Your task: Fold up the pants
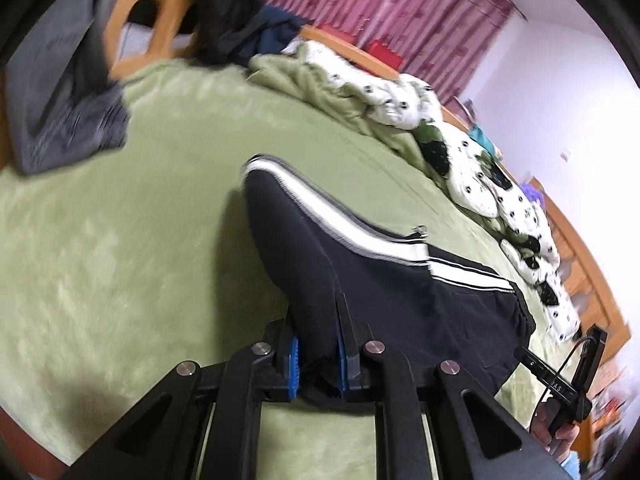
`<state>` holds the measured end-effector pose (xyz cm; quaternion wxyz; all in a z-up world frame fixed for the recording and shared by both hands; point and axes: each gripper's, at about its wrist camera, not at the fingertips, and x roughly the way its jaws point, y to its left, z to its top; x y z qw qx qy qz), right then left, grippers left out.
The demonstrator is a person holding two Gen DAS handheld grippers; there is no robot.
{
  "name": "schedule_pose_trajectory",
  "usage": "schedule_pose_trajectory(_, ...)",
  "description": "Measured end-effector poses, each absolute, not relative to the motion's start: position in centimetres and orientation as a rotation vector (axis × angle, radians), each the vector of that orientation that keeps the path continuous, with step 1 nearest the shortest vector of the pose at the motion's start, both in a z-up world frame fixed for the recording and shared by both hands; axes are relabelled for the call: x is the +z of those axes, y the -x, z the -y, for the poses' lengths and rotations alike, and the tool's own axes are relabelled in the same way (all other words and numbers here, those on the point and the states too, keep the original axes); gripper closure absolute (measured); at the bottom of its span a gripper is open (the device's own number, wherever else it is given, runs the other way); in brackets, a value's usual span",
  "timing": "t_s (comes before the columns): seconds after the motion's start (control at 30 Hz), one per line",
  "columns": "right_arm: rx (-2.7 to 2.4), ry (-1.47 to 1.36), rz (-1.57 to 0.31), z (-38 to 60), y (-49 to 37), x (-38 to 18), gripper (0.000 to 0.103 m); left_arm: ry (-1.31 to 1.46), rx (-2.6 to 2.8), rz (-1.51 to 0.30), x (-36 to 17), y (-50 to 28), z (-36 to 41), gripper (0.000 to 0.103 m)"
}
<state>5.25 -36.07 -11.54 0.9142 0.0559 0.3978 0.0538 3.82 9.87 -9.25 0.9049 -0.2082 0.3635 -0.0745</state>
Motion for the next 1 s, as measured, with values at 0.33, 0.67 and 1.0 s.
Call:
schedule_pose_trajectory(0.33, 0.03, -0.05, -0.747, 41.5, -3.2, -8.9, 0.029, 0.16, -0.316, -0.711, -3.9, -6.2, 4.8, 0.09)
schedule_pose_trajectory(0.67, -0.006, -0.146, -0.796, 46.3, -2.0, -10.4, 0.029, 0.078, -0.437, -0.883, -12.0, -7.4, 15.2, 0.09)
schedule_pose_trajectory(1.0, 0.157, -0.262, -0.813, 42.0, -4.4, -10.1, 0.029, 0.055, -0.532, -0.813, -9.2, -3.4, 11.4, 0.054)
